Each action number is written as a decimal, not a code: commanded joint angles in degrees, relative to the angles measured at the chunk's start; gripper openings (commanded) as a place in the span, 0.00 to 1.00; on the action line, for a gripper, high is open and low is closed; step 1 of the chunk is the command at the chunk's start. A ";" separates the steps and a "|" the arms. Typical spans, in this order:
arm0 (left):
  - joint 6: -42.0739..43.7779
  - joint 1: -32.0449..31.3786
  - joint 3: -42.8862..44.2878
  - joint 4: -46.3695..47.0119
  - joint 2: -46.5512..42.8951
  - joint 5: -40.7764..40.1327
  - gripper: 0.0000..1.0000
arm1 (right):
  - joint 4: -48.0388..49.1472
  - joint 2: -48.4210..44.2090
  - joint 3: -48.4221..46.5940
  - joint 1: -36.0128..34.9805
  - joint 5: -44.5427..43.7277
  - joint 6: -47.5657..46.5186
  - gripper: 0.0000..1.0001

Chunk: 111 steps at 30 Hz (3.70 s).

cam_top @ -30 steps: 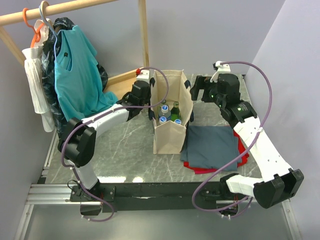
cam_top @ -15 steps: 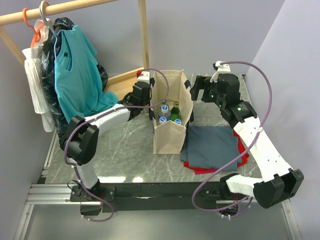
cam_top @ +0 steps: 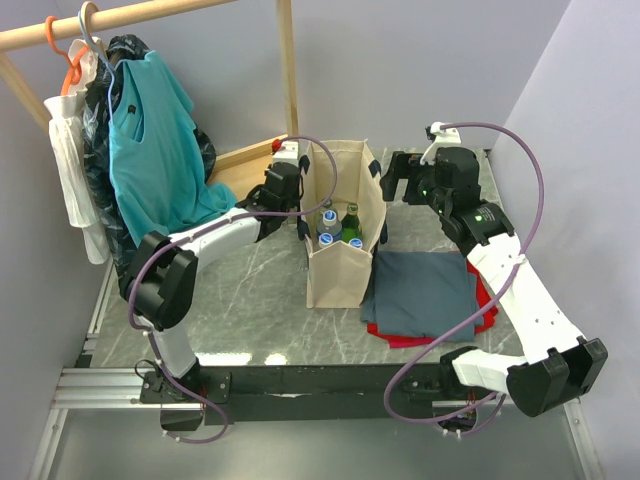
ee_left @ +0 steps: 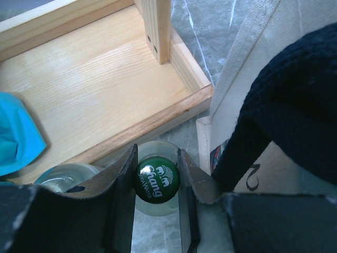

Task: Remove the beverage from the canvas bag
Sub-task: Place the drink at the center of the board, then take out the drink from the canvas bag.

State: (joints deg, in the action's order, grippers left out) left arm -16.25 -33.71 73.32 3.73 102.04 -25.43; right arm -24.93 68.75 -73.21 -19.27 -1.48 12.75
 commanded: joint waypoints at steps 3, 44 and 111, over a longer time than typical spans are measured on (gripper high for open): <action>-0.98 0.23 0.60 9.54 -2.02 -2.78 0.01 | 1.11 -0.28 -1.67 -0.33 -0.11 -0.62 1.00; -2.12 0.05 -1.51 9.72 -3.95 -4.28 0.67 | 1.20 0.24 -2.20 -0.24 0.95 -0.45 1.00; 8.52 -1.70 19.23 -15.68 -12.48 34.31 0.93 | 0.67 -0.02 -2.64 -0.16 2.35 0.26 1.00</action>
State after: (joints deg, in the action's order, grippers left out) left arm -9.54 -34.61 90.63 -10.79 88.14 5.91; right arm -25.30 69.82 -74.22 -19.27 0.56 12.99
